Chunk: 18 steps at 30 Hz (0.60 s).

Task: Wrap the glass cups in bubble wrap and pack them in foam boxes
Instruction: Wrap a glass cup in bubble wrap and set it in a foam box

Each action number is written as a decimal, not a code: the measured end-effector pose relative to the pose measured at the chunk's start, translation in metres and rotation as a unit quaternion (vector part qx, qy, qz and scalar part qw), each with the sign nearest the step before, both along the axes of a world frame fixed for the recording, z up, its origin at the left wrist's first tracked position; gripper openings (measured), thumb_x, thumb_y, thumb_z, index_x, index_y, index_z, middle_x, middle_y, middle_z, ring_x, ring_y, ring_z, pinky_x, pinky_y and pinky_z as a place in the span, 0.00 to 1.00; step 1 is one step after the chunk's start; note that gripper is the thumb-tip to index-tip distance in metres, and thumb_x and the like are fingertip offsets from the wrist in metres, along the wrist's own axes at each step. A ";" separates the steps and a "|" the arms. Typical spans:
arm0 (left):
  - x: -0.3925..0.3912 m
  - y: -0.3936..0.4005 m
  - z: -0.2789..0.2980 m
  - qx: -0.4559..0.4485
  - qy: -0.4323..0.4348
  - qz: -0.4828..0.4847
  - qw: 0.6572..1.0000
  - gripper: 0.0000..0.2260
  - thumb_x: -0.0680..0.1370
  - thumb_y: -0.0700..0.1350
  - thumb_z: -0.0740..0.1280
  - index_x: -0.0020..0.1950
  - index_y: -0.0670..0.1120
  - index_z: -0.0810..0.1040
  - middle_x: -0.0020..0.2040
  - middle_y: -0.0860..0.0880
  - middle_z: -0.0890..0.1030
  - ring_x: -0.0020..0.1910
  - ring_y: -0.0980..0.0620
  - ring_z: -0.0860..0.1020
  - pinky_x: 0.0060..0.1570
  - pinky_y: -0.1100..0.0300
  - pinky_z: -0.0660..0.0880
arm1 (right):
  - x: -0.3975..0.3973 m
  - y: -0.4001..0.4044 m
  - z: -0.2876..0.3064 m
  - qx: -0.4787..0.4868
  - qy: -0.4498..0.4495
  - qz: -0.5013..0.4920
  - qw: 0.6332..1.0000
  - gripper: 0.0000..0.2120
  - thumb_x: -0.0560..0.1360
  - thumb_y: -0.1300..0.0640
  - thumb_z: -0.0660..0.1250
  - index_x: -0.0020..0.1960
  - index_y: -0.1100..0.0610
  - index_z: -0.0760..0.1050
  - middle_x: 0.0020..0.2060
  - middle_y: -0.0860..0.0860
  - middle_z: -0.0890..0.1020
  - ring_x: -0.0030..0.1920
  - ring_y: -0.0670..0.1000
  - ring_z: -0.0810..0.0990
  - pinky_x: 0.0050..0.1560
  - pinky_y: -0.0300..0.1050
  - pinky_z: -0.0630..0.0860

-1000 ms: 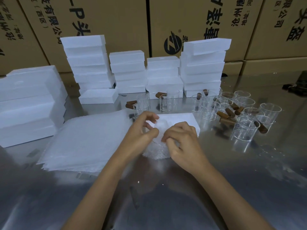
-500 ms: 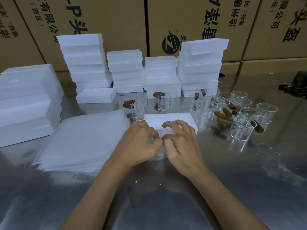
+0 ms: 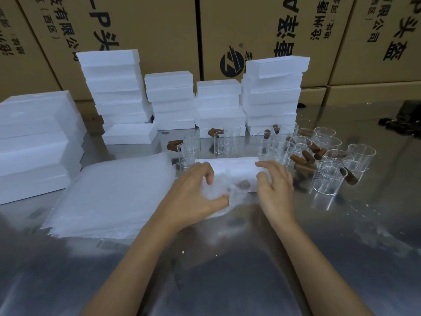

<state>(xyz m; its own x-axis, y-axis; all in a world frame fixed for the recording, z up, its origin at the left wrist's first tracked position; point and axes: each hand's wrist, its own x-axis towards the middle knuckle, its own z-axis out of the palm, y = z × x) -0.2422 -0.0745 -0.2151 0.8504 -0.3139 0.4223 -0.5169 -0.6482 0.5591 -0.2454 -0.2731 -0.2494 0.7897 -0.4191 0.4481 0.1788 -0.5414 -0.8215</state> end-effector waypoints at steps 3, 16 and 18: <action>0.002 0.001 0.012 -0.145 -0.018 0.040 0.989 0.17 0.67 0.61 0.69 0.51 0.64 0.65 0.51 0.64 0.74 0.51 0.62 0.73 0.44 0.67 0.70 | 0.004 -0.003 -0.005 -0.007 0.062 0.015 0.998 0.10 0.78 0.58 0.61 0.55 0.49 0.79 0.66 0.46 0.76 0.70 0.50 0.66 0.67 0.44 0.61; 0.057 -0.019 0.018 0.102 0.023 -0.021 0.994 0.20 0.81 0.50 0.65 0.73 0.59 0.69 0.69 0.48 0.66 0.71 0.48 0.64 0.64 0.60 0.60 | 0.009 -0.002 -0.008 -0.009 0.146 0.007 0.989 0.14 0.68 0.40 0.61 0.50 0.45 0.73 0.64 0.46 0.78 0.66 0.54 0.72 0.58 0.45 0.59; 0.058 -0.015 0.018 0.098 0.031 -0.014 0.995 0.20 0.81 0.52 0.64 0.73 0.61 0.69 0.67 0.49 0.67 0.70 0.49 0.64 0.64 0.59 0.61 | 0.011 -0.002 -0.007 -0.003 0.157 0.006 0.988 0.17 0.66 0.38 0.59 0.51 0.43 0.73 0.65 0.46 0.78 0.66 0.55 0.73 0.58 0.45 0.59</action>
<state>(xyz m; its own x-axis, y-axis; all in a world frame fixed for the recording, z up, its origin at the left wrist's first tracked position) -0.1845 -0.0894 -0.1976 0.8631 -0.4086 0.2967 -0.5040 -0.7345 0.4544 -0.2344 -0.2751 -0.2567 0.8949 -0.4071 0.1828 -0.0782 -0.5462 -0.8340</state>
